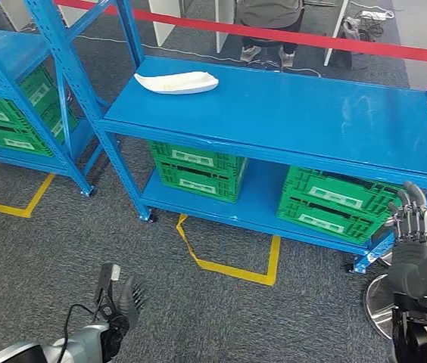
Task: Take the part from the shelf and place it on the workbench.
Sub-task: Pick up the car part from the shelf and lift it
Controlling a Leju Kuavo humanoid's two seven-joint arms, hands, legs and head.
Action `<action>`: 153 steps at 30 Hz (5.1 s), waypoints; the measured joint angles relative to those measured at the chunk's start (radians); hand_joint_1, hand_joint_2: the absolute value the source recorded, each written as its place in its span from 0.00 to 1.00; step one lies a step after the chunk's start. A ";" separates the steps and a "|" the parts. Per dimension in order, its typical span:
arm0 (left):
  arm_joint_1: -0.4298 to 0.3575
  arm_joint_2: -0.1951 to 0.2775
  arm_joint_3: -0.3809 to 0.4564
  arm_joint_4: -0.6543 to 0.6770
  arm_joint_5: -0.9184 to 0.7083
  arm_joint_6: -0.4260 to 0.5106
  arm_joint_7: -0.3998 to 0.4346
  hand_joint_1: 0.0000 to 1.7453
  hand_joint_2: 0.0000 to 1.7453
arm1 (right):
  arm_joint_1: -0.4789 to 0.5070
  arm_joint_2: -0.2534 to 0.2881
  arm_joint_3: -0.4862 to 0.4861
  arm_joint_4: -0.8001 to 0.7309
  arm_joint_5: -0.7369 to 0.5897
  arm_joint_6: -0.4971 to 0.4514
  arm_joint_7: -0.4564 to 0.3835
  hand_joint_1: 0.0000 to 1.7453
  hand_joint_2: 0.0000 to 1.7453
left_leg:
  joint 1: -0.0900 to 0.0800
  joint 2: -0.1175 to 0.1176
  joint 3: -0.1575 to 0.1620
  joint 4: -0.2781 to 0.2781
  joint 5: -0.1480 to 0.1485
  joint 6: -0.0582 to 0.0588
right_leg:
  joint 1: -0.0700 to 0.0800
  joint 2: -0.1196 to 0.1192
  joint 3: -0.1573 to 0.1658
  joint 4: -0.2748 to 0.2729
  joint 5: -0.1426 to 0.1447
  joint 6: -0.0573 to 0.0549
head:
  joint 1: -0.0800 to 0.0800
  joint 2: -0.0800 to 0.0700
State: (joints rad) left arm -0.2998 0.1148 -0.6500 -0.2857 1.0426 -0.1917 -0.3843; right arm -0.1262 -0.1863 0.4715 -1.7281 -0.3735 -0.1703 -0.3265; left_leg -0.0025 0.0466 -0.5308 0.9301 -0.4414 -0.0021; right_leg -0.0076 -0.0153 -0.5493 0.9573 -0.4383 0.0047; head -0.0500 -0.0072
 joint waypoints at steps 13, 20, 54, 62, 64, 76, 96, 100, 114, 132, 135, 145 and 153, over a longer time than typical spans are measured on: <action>0.001 0.006 0.000 0.000 0.001 0.004 0.000 0.00 0.00 | -0.005 0.000 0.001 0.018 -0.007 0.028 -0.012 0.00 0.00 | 0.000 0.000 0.000 0.000 0.000 0.000 | 0.000 0.000 0.000 0.000 0.000 0.000 | 0.000 0.000; 0.001 0.006 0.000 0.000 0.004 0.006 0.000 0.00 0.00 | -0.013 0.000 -0.004 0.030 -0.004 0.065 -0.013 0.00 0.00 | 0.000 0.000 0.000 0.000 0.000 0.000 | 0.000 0.000 0.000 0.000 0.000 0.000 | 0.000 0.000; -0.002 0.017 0.000 0.000 0.005 0.012 0.015 0.00 0.00 | -0.122 0.001 -0.031 0.096 0.040 0.079 0.030 0.00 0.00 | 0.000 0.000 0.000 0.000 0.000 0.000 | 0.000 0.000 0.000 0.000 0.000 0.000 | 0.000 0.000; 0.001 0.021 0.000 0.000 0.008 0.012 0.014 0.00 0.00 | -0.128 0.001 -0.031 0.108 0.040 0.081 0.030 0.00 0.00 | -0.002 0.000 -0.001 0.003 -0.002 0.002 | -0.002 0.000 0.000 -0.001 0.001 0.001 | 0.000 0.000; 0.002 0.022 0.000 0.000 0.008 0.012 0.014 0.00 0.00 | -0.127 0.001 -0.031 0.109 0.039 0.080 0.030 0.00 0.00 | -0.002 0.000 -0.002 0.006 -0.003 0.004 | -0.003 0.000 0.000 -0.001 0.001 0.002 | 0.000 0.000; 0.003 0.026 0.000 0.000 0.008 0.011 0.014 0.00 0.00 | -0.125 0.000 -0.038 0.108 0.049 0.074 0.032 0.00 0.00 | -0.001 0.000 -0.004 -0.002 -0.008 0.022 | -0.002 0.000 0.006 0.007 0.013 0.018 | 0.000 0.000; 0.014 0.029 0.000 0.000 0.012 0.006 0.013 0.00 0.00 | -0.133 -0.006 -0.062 0.076 0.073 0.072 0.048 0.00 0.00 | -0.006 -0.045 -0.229 0.235 -0.106 0.006 | 0.007 0.052 0.109 0.004 -0.093 -0.037 | -0.022 0.000; 0.016 0.039 0.000 0.000 0.014 0.007 0.012 0.00 0.00 | -0.130 -0.006 -0.062 0.076 0.079 0.077 0.047 0.00 0.00 | -0.038 -0.075 -0.193 0.020 0.148 0.037 | 0.010 0.071 0.159 -0.015 -0.147 -0.030 | -0.015 0.000; 0.012 0.025 0.000 0.000 0.008 0.006 0.012 0.00 0.00 | -0.124 -0.008 -0.074 0.068 0.091 0.081 0.052 0.00 0.00 | -0.018 -0.069 0.071 0.005 -0.043 0.025 | 0.009 0.020 -0.078 0.056 -0.022 -0.002 | 0.002 0.000; -0.003 0.024 0.000 0.000 -0.001 0.014 0.011 0.00 0.00 | -0.129 -0.009 -0.078 0.065 0.091 0.086 0.054 0.00 0.00 | -0.012 -0.066 0.089 -0.022 -0.073 0.019 | 0.020 0.034 -0.064 0.025 0.040 -0.030 | 0.001 0.000; -0.003 0.023 0.000 0.000 -0.001 0.014 0.011 0.00 0.00 | -0.129 -0.009 -0.078 0.065 0.092 0.086 0.054 0.00 0.00 | -0.010 -0.065 0.089 -0.023 -0.070 0.012 | 0.019 0.034 -0.064 0.024 0.044 -0.032 | 0.001 0.000; -0.006 0.020 0.000 0.000 -0.009 0.016 0.020 0.00 0.00 | -0.143 -0.009 -0.078 0.078 0.087 0.130 0.072 0.00 0.00 | -0.012 -0.064 0.088 -0.022 -0.063 0.005 | 0.017 0.034 -0.063 0.021 0.052 -0.031 | 0.001 0.000; -0.011 0.019 0.000 0.000 -0.010 0.015 0.028 0.00 0.00 | -0.157 -0.009 -0.078 0.102 0.093 0.151 0.072 0.00 0.00 | -0.012 -0.065 0.087 -0.019 -0.064 0.006 | 0.016 0.034 -0.063 0.019 0.053 -0.029 | 0.001 0.000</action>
State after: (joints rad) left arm -0.3107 0.1339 -0.6500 -0.2853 1.0328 -0.1762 -0.3563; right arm -0.2832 -0.1949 0.3940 -1.6259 -0.2810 -0.0195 -0.2546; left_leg -0.0147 -0.0179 -0.4442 0.9106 -0.5052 0.0036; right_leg 0.0086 0.0182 -0.6127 0.9759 -0.3852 -0.0243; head -0.0493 -0.0072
